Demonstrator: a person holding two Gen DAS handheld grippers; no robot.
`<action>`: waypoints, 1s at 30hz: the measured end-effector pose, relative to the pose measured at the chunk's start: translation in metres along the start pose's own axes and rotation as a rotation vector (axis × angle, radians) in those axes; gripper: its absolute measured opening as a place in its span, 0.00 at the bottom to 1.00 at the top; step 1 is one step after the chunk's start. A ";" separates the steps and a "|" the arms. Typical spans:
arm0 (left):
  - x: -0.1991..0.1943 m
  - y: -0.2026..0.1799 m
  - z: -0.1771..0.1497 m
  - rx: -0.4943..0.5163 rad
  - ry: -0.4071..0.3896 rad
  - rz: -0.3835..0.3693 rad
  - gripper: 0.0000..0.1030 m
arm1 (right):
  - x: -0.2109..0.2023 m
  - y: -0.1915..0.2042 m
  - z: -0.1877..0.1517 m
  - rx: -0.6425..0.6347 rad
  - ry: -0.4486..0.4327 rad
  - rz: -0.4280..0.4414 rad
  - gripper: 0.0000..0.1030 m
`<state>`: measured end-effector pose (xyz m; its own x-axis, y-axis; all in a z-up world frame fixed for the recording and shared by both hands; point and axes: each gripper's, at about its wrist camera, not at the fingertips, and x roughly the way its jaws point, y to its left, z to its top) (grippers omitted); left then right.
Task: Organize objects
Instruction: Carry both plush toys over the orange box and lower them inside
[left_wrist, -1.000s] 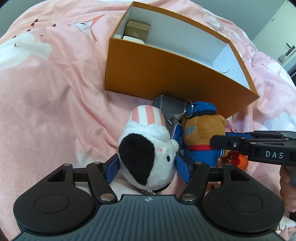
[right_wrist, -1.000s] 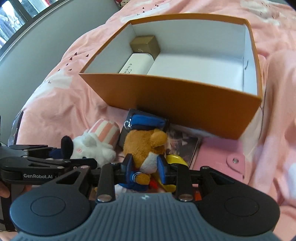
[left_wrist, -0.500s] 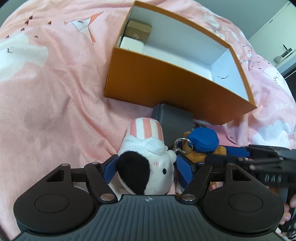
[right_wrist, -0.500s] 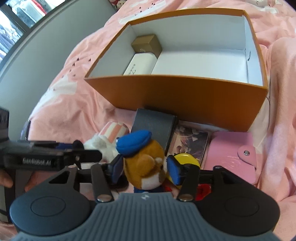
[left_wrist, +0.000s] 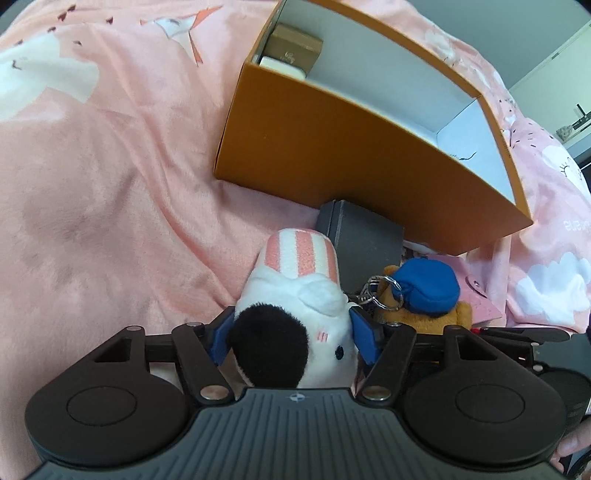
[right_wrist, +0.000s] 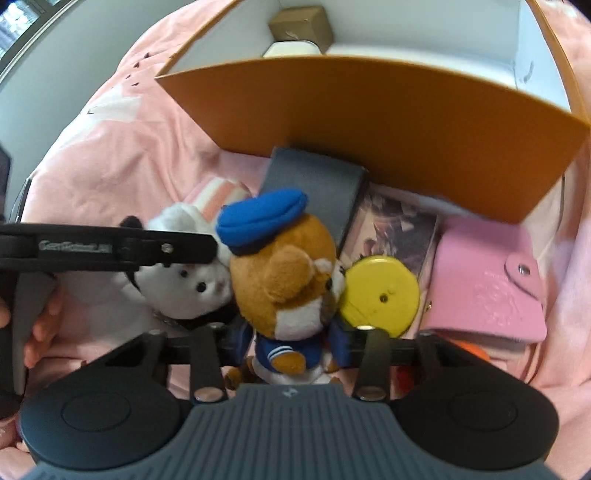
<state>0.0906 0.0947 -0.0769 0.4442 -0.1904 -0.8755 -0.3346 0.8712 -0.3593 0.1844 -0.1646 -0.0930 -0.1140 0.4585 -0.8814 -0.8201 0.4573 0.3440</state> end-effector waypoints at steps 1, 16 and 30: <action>-0.003 -0.002 -0.002 0.005 -0.015 0.004 0.71 | -0.001 0.000 0.000 0.007 -0.009 0.004 0.41; -0.069 -0.052 -0.007 0.147 -0.263 -0.011 0.70 | -0.078 -0.006 0.018 0.037 -0.213 0.091 0.28; -0.108 -0.090 0.038 0.185 -0.469 -0.037 0.70 | -0.142 -0.004 0.063 -0.001 -0.428 0.099 0.25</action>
<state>0.1042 0.0537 0.0618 0.7928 -0.0362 -0.6084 -0.1775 0.9413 -0.2873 0.2389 -0.1841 0.0515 0.0502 0.7744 -0.6307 -0.8172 0.3949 0.4197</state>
